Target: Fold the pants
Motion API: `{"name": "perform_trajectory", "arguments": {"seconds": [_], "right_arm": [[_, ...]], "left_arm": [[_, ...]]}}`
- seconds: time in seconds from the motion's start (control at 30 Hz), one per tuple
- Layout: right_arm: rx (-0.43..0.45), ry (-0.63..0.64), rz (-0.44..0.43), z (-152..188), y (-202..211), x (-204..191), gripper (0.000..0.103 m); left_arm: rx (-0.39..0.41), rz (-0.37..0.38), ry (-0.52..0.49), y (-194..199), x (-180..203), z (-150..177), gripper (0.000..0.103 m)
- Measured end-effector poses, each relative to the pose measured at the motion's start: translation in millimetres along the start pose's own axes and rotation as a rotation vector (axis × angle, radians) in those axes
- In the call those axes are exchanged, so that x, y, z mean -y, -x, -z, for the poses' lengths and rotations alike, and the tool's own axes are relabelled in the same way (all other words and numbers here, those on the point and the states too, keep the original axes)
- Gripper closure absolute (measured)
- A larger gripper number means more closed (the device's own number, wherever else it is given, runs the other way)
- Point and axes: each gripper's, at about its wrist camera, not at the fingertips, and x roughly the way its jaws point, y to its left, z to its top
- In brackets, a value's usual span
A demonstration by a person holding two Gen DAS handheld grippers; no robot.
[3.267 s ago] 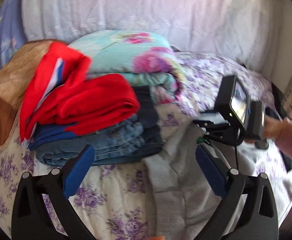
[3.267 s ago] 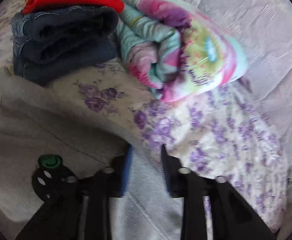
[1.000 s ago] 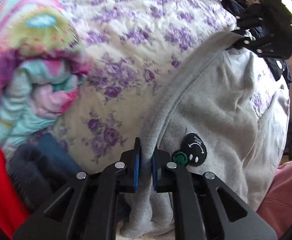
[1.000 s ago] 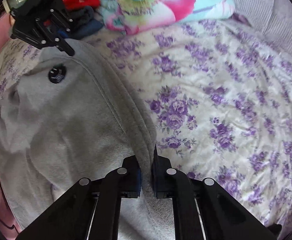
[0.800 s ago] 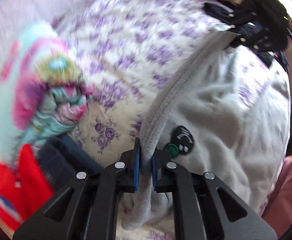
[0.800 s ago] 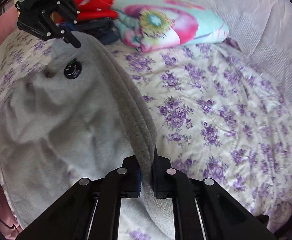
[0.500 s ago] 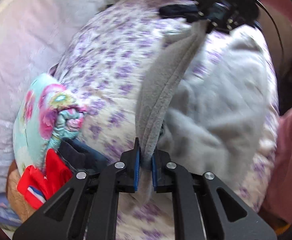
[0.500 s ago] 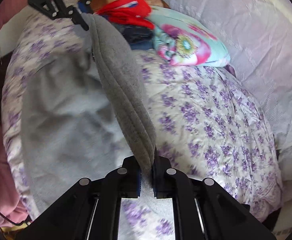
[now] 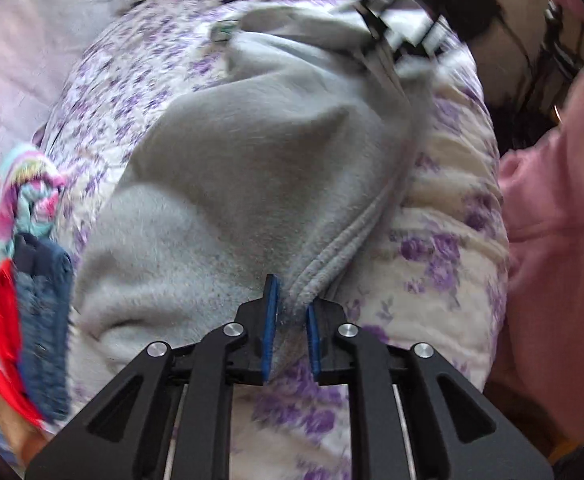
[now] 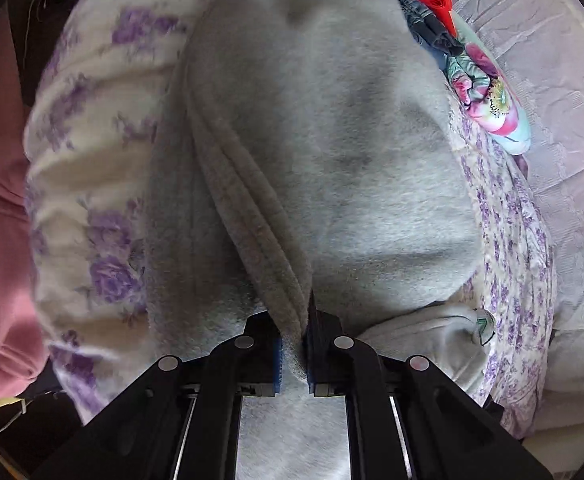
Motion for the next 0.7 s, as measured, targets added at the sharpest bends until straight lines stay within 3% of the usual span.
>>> {"name": "perform_trajectory", "arguments": {"seconds": [0.1,0.13,0.17,0.2,0.23,0.33,0.37,0.43,0.5,0.6,0.7], "right_arm": [[0.015,-0.029,0.051,1,2,-4,0.087],[0.018,-0.041,0.054,3,7,-3,0.082],[0.025,-0.064,0.04,5,14,1,0.068],[0.051,-0.108,0.007,9,25,8,0.055],[0.086,-0.165,-0.026,13,37,17,0.048],[0.194,-0.409,-0.068,31,68,59,0.046],[0.217,-0.481,-0.063,36,73,71,0.04],[0.255,-0.651,-0.005,45,80,98,0.034],[0.272,-0.77,0.028,45,78,116,0.034],[0.32,-0.845,0.016,30,66,123,0.034],[0.355,-0.86,-0.067,12,45,111,0.04]], "left_arm": [[0.075,0.006,0.077,5,-2,12,0.085],[0.08,0.007,0.082,11,-1,14,0.074],[0.086,0.005,0.081,19,-1,16,0.058],[0.1,-0.013,0.072,29,2,17,0.051],[0.123,-0.058,0.059,43,4,16,0.038],[0.207,-0.154,0.062,80,2,5,0.018],[0.247,-0.176,0.078,91,0,-3,0.009],[0.32,-0.238,0.154,103,-10,-23,0.004],[0.329,-0.236,0.244,97,-22,-43,0.004],[0.299,-0.168,0.395,63,-47,-59,0.004],[0.215,-0.024,0.597,5,-77,-48,0.004]]}}
